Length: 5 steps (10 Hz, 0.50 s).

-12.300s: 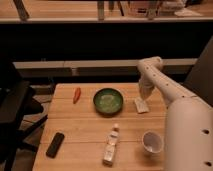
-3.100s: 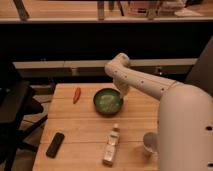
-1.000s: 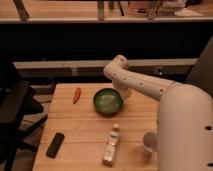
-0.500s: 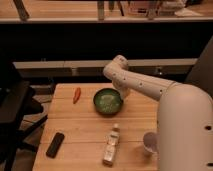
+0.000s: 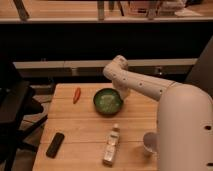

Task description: Place the white sponge in the ceramic bowl

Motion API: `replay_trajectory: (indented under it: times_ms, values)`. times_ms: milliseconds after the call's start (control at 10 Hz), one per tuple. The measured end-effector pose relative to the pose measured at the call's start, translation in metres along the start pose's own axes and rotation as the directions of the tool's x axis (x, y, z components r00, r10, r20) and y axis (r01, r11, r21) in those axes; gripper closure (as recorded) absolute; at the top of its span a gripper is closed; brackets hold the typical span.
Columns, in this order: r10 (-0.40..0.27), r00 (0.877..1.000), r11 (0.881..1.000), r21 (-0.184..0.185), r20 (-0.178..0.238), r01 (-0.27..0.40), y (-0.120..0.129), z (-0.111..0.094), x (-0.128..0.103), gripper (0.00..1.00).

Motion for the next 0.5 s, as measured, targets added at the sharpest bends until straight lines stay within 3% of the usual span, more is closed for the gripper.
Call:
replay_trajectory:
  times_ms: [400, 500]
  values:
    - [-0.005, 1.000, 1.000, 0.002, -0.004, 0.005, -0.0010, 0.0003, 0.0002, 0.37]
    - [-0.007, 1.000, 1.000, 0.002, -0.006, 0.007, -0.0011, 0.0004, 0.0002, 0.33]
